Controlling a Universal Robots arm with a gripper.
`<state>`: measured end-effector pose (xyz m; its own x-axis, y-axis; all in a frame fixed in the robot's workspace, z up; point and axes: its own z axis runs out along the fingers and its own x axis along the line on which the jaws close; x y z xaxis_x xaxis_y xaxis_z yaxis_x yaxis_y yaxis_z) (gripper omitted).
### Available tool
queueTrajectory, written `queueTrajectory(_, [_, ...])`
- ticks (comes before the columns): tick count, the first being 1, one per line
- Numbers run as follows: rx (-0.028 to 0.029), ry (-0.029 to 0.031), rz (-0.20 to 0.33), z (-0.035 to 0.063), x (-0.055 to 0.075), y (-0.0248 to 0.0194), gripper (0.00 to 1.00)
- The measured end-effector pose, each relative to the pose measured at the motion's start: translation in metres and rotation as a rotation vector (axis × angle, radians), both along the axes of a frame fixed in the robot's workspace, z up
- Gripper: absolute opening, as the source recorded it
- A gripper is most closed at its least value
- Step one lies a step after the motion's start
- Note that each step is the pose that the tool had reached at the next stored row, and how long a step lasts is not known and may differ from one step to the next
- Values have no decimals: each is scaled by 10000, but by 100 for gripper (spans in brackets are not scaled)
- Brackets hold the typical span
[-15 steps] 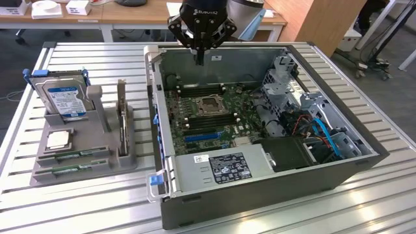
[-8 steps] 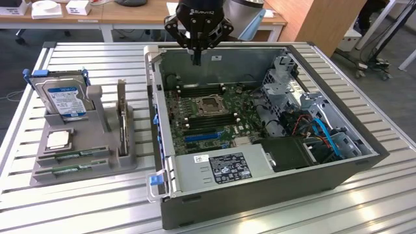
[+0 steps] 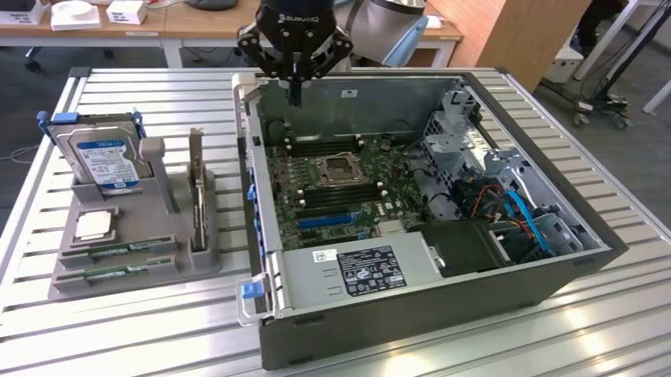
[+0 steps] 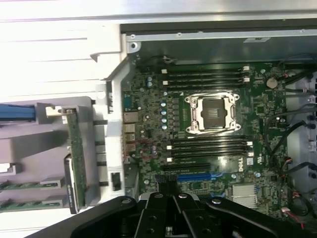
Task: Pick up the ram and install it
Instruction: 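Reach for the ram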
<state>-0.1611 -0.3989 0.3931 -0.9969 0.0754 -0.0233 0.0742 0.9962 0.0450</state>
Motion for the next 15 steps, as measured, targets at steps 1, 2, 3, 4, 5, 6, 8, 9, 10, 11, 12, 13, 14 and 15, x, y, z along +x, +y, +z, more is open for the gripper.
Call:
queueTrajectory(1, [0,0,0,-1,-42,0,10])
queueTrajectory(2, [-1,0,0,0,-83,0,10])
queueTrajectory(3, [0,0,2,-1,-123,0,10])
queueTrajectory(4, [0,0,0,-2,-164,0,10])
queueTrajectory(5, [0,0,-1,-2,-201,0,10])
queueTrajectory(6, [0,0,0,-2,-237,0,10])
queueTrajectory(8, [0,0,2,-3,-317,0,10])
queueTrajectory(9, [0,0,0,-3,-354,0,10])
queueTrajectory(10, [0,0,-1,-4,-391,0,10])
queueTrajectory(11, [0,0,0,-4,-427,0,10])
queueTrajectory(12, [0,0,2,-5,-464,0,10])
queueTrajectory(13, [0,0,1,-6,-502,0,10])
queueTrajectory(14, [0,0,0,-6,-542,0,10])
queueTrajectory(15, [1,-1,0,-7,-578,0,10])
